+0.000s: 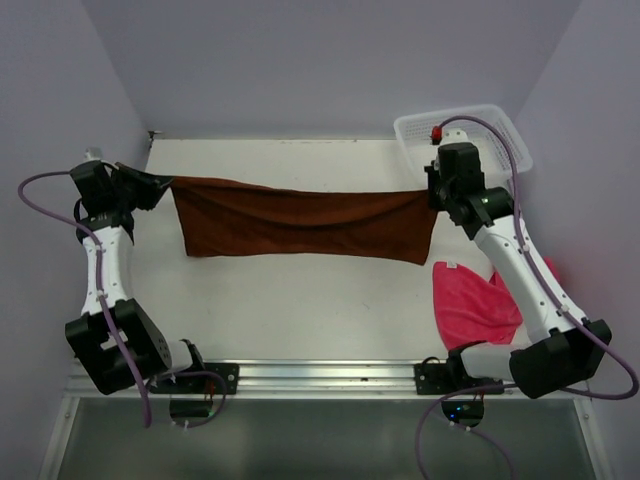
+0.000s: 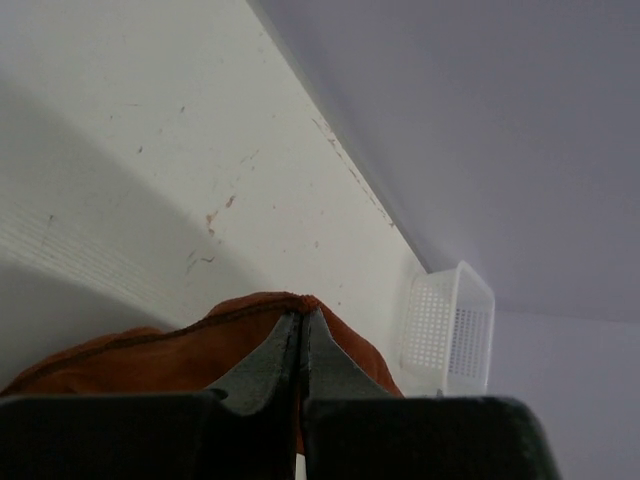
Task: Roll the towels
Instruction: Flatten the towel
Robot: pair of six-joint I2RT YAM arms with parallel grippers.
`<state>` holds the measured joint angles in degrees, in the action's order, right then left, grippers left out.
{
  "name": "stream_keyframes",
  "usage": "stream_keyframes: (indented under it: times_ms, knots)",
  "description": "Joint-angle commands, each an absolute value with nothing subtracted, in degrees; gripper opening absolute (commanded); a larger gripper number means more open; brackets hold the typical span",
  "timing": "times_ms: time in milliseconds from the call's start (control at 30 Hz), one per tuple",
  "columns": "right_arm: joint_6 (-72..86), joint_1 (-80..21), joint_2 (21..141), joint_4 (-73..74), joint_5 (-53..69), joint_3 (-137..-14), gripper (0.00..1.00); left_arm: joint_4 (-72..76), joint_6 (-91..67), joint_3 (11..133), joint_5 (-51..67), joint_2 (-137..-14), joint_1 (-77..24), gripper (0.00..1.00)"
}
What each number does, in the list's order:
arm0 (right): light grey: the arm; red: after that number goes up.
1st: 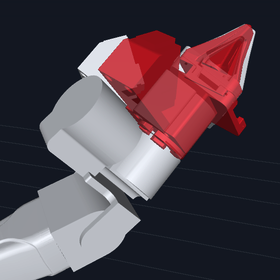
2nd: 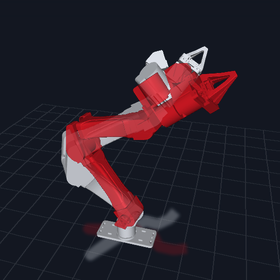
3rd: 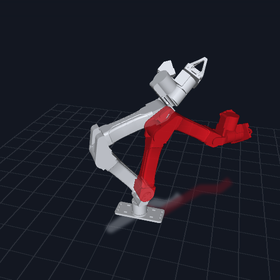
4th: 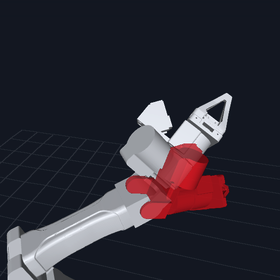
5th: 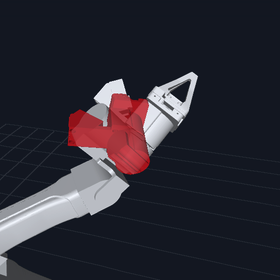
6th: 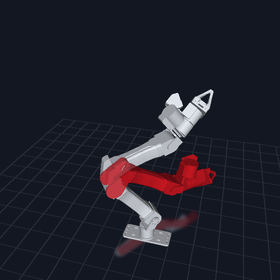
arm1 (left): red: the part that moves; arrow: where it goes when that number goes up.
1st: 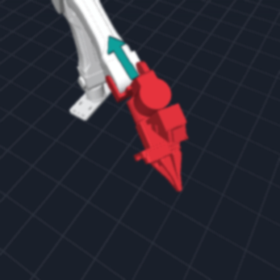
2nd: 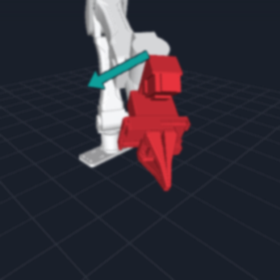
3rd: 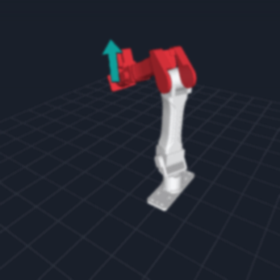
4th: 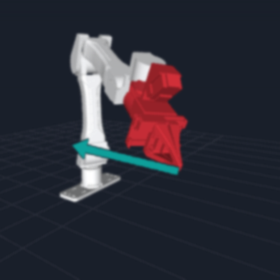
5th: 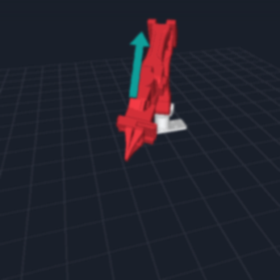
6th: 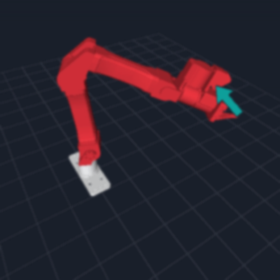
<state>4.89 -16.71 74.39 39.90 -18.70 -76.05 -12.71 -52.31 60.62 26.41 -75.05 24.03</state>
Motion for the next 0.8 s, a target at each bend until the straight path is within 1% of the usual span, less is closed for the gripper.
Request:
stream_keyframes:
  times_ms: [0, 333, 500, 667, 767]
  knots:
    - [3.4, -17.4, 71.4, 41.7, -20.2, -78.5, 0.0, -7.7, -56.5, 60.5, 34.1, -73.0, 26.0, 0.0]
    - [6.2, -18.1, 66.0, 48.0, -19.5, -80.0, 0.0, -8.8, -58.3, 58.2, 40.6, -66.5, 31.0, 0.0]
    - [7.3, -18.2, 61.6, 51.8, -16.7, -80.0, 0.0, -10.8, -58.4, 55.8, 43.4, -61.4, 35.2, 0.0]
    - [8.3, -18.3, 58.3, 55.3, -12.2, -80.2, 0.0, -13.3, -58.4, 55.1, 42.7, -56.8, 36.7, 0.0]
    - [8.4, -18.2, 56.9, 59.1, -10.0, -80.6, 0.0, -20.0, -56.1, 56.7, 39.3, -52.4, 36.8, 0.0]
